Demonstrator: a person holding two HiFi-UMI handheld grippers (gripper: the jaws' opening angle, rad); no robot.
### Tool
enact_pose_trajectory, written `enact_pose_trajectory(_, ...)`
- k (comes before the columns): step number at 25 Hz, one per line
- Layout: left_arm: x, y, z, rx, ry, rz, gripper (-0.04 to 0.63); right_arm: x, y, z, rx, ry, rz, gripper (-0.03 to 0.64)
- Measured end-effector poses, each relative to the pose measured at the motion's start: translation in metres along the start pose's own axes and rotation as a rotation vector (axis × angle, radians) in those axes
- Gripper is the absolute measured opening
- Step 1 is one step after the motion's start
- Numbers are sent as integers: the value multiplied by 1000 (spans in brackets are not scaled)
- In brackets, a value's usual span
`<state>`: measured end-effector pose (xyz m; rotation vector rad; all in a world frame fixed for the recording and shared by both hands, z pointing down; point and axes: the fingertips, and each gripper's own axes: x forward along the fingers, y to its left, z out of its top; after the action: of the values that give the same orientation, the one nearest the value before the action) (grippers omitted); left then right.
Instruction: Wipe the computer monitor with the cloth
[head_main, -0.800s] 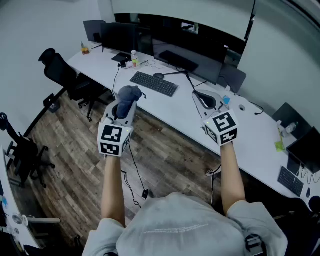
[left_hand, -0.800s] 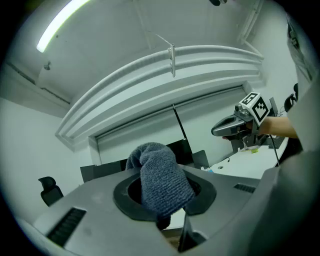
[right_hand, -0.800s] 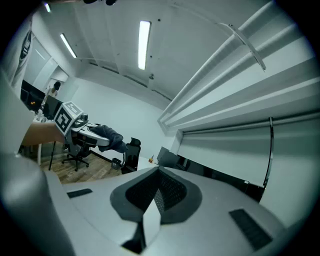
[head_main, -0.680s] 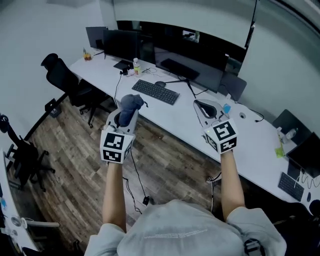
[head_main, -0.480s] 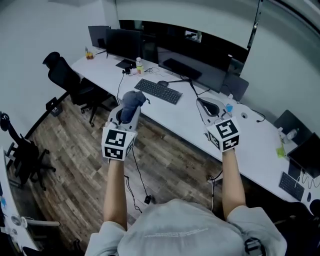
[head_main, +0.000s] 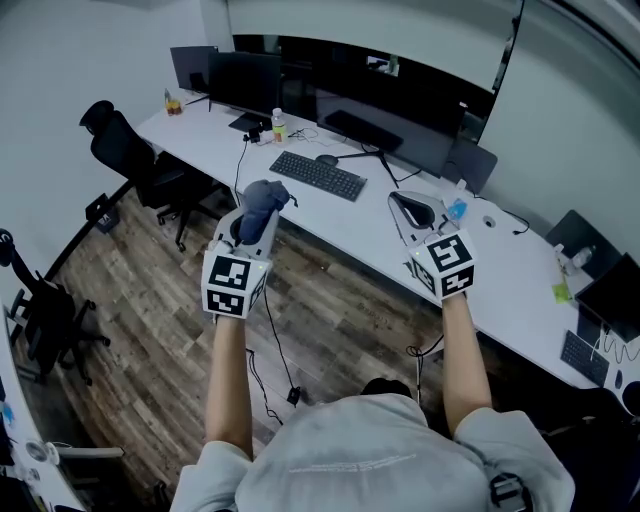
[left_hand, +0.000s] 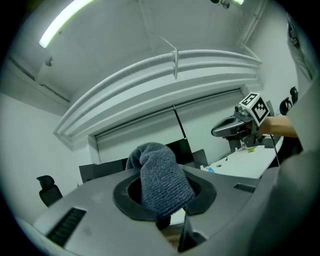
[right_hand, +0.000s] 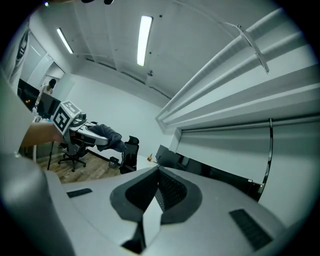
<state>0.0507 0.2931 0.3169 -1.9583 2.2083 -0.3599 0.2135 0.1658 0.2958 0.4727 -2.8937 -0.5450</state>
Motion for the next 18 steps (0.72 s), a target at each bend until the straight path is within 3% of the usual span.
enact_pose_trajectory(10,18,25,-26,-28,27,-9,74,32,-5,-7,53,11,32,1)
enact_pose_trajectory(18,87,65,-51,-38,52,-5,75,108,-44,-30,74,-14,38,0)
